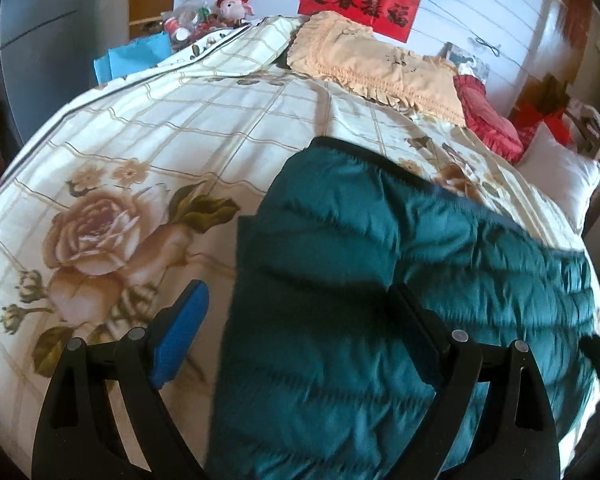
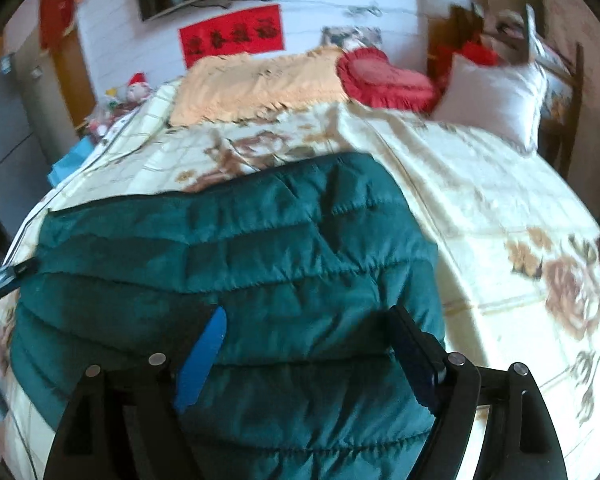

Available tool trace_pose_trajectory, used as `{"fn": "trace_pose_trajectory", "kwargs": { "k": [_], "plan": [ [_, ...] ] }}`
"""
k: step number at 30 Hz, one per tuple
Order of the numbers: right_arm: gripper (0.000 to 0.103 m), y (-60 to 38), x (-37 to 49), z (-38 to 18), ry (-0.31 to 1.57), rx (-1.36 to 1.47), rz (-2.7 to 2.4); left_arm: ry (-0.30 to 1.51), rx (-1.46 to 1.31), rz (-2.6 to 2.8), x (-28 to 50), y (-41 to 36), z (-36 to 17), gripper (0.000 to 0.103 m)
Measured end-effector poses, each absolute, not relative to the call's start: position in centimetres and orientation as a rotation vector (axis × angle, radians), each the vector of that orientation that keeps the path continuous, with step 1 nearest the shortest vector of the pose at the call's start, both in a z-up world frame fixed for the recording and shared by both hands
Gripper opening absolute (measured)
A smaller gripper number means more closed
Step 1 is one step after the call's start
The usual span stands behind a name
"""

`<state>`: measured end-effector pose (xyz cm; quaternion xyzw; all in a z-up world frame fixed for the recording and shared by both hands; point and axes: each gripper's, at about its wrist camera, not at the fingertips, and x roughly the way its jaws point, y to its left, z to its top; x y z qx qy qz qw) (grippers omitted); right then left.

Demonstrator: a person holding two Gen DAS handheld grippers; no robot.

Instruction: Fold large clothes

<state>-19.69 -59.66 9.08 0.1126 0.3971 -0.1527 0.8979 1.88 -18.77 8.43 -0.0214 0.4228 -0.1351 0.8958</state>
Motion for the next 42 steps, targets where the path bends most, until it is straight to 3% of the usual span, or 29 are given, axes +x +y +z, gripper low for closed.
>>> {"fn": "trace_pose_trajectory", "kwargs": {
  "k": [6,10,14,25,42],
  "plan": [
    [0.085,-59.7,-18.2,8.0,0.885,0.207,-0.359,0.872,-0.015,-0.288,-0.6,-17.3,8.6,0.091],
    [0.085,-59.9,-20.6,9.9,0.826,0.304,-0.31,0.889,-0.037,-0.298,-2.0,-15.8,8.2,0.091],
    [0.098,-59.6,-24.0,10.5,0.809,0.317,-0.278,0.904,-0.072,-0.31,-3.2,-14.7,7.8,0.091],
    [0.103,-61.6,-28.6,8.3,0.867,0.37,-0.255,0.952,-0.124,-0.382,-4.8,-14.4,6.8,0.091],
    [0.103,-64.0,-25.2,3.8,0.898,0.553,-0.051,1.08,-0.283,-0.504,-2.6,-14.8,3.3,0.094]
  ]
}}
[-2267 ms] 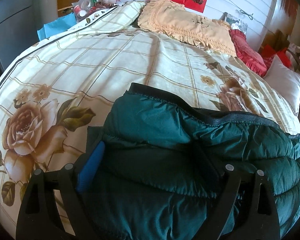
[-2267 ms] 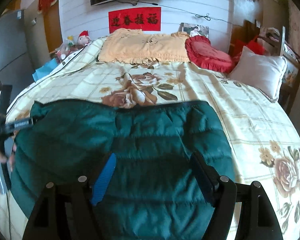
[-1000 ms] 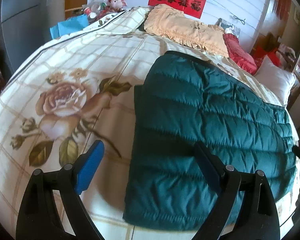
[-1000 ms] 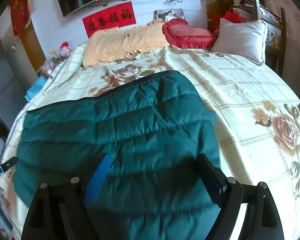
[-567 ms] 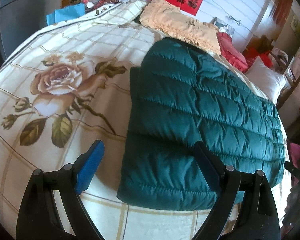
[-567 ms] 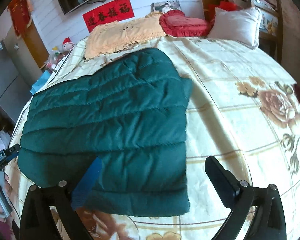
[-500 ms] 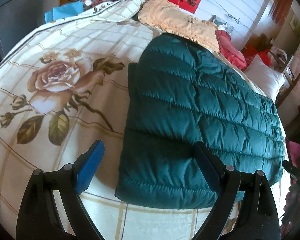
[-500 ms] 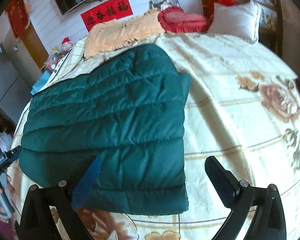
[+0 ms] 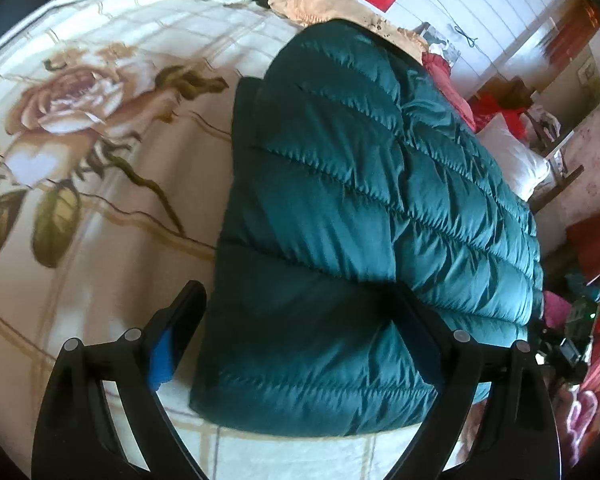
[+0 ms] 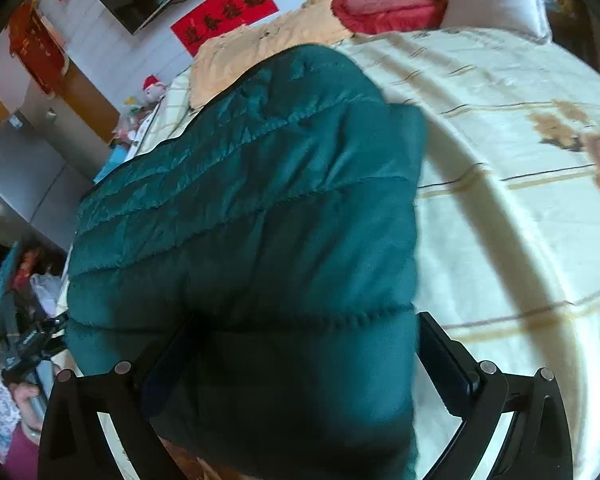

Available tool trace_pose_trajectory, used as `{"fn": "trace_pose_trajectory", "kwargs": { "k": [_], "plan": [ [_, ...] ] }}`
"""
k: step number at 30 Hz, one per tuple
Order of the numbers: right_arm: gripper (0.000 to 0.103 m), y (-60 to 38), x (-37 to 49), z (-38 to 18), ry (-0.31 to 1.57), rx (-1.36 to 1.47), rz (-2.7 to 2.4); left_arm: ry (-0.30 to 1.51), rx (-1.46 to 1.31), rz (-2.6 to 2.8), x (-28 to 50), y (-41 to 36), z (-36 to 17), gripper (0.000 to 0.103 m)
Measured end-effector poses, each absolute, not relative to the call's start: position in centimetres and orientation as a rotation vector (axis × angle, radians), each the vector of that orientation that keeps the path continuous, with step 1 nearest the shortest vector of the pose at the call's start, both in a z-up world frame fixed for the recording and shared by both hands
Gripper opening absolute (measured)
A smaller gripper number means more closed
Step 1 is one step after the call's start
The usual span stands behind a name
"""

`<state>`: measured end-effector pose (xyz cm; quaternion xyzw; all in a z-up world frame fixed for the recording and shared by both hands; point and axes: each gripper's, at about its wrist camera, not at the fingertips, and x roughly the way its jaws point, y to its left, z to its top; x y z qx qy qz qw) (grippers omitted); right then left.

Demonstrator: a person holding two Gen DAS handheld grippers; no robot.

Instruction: Fold large clothes

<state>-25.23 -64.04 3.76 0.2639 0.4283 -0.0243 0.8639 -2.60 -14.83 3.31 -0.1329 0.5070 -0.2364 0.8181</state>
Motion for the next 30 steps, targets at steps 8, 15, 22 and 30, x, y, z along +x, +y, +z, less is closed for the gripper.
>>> {"fn": "trace_pose_trajectory", "kwargs": {
  "k": [8,15,22,30],
  "plan": [
    [0.103,-63.2,-22.9,3.3,0.924,0.571,0.003,1.074,-0.301,-0.508,-2.0,-16.5,3.0,0.102],
    [0.077,-62.3,-23.6,4.5,0.891,0.542,-0.017,1.063,-0.281,-0.526,-2.8,-17.1,3.6,0.088],
    [0.047,-61.0,-25.9,7.7,0.842,0.518,-0.022,1.0,-0.207,-0.543,-4.9,-17.3,6.1,0.054],
    [0.046,-58.8,-30.0,9.8,0.857,0.522,0.04,1.015,-0.162,-0.603,-9.3,-14.4,7.7,0.052]
  ]
}}
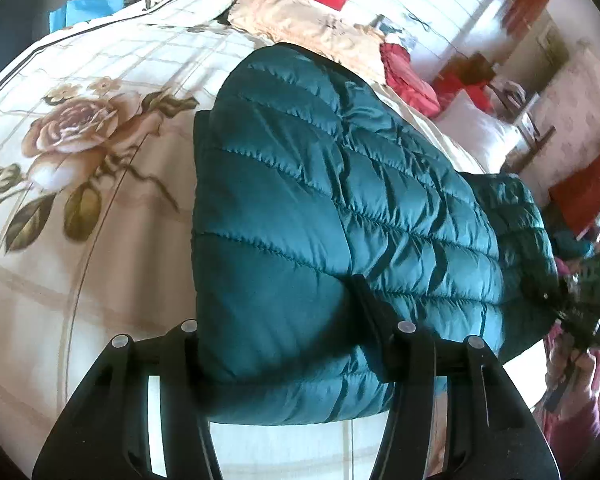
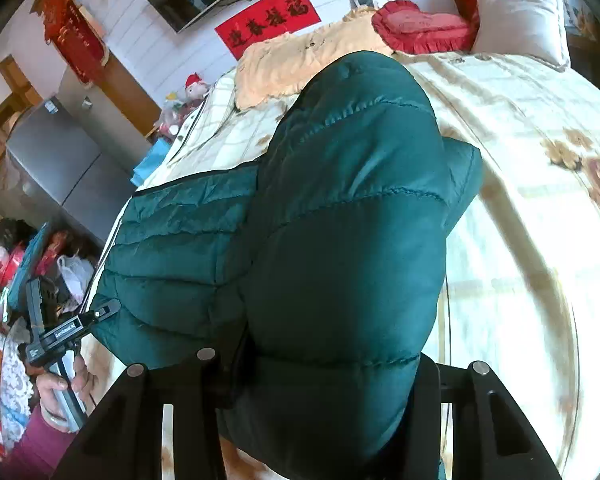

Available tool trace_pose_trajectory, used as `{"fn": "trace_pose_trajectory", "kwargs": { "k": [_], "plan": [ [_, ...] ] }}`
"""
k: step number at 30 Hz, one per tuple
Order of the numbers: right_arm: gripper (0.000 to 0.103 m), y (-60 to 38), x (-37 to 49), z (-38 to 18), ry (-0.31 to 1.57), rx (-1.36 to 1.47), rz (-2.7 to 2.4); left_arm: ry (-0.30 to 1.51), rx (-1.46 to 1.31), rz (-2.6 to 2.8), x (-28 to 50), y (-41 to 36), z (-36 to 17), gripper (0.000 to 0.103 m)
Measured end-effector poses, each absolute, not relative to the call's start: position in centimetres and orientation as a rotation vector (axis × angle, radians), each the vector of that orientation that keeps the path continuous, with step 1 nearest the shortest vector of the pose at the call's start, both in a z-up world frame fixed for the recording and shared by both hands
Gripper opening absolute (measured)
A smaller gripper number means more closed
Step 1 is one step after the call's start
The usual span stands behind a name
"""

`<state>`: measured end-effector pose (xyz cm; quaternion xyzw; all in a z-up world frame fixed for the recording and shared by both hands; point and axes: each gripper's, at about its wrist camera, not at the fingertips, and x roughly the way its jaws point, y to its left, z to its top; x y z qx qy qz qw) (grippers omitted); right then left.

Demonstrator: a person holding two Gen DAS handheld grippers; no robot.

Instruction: Fold large clothes

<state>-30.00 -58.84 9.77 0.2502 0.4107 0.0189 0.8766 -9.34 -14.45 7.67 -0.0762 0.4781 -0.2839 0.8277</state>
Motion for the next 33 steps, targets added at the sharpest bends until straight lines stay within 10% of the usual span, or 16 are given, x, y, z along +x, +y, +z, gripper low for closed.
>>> {"fn": "trace_pose_trajectory", "kwargs": {
  "k": [5,10,33],
  "plan": [
    [0.049,-58.3,-32.6,8.9,0.872,0.568,0.039,1.037,-0.15,-0.602,-12.8,-12.8,6.9,0.052],
    [0.09,-59.1,-33.0,6.7,0.926,0.531,-0.143,1.036,-0.198,-0.525,-13.7,-11.9,5.3,0.075],
    [0.091,-46.3,-39.1,15.4,0.661,0.139,-0.236,0.683,0.056,-0.355,-24.0,-16.1,12.7,0.075]
  ]
}}
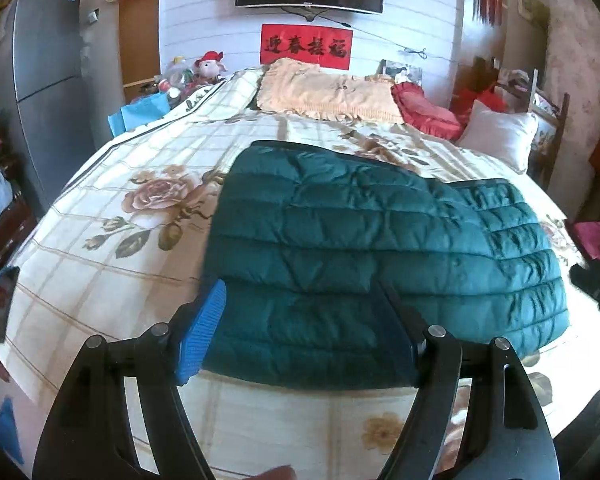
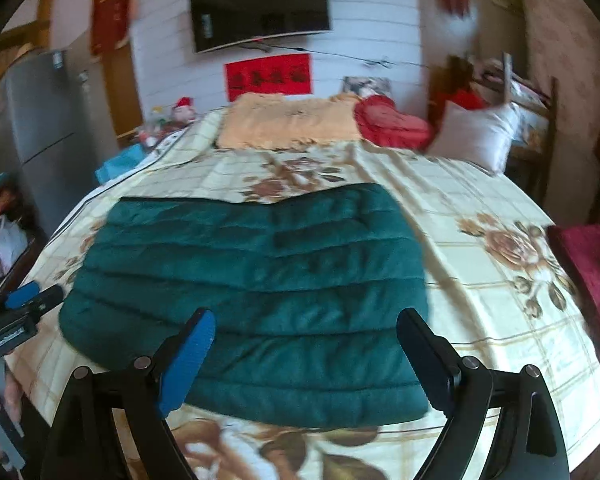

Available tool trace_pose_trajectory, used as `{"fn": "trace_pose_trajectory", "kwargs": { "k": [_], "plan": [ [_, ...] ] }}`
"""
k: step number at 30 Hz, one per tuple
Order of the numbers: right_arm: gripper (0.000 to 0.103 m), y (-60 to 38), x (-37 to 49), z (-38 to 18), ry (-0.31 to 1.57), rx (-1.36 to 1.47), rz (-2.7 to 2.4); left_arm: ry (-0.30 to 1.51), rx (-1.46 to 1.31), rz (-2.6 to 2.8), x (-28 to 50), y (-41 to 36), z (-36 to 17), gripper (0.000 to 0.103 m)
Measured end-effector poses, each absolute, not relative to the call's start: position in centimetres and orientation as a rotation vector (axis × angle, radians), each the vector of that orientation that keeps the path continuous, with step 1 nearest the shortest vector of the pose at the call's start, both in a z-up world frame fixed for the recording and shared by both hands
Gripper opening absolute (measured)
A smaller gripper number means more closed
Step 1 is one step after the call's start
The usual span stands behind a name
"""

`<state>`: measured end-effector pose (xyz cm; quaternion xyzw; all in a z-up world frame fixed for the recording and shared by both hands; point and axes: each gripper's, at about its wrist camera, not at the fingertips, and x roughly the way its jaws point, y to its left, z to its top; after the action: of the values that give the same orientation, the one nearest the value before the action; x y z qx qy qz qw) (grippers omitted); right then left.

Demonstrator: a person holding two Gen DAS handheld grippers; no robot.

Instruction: Fold large clothes

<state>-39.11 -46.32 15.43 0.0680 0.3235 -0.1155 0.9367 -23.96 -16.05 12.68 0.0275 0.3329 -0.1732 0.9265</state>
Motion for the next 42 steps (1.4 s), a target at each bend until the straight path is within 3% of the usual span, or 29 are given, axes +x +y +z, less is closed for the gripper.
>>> {"fn": "trace_pose_trajectory", "kwargs": {
  "k": [12,42],
  "plan": [
    [0.091,-40.8,-38.0,13.5,0.674,0.101,-0.172,0.654,0.083,-0.328,-25.7,-17.0,12.4,0.075],
    [0.091,-41.6,-37.3,13.4,0.692,0.161,-0.198,0.659,0.086,-0.349,-25.6,-17.9,12.1,0.075]
  ]
}}
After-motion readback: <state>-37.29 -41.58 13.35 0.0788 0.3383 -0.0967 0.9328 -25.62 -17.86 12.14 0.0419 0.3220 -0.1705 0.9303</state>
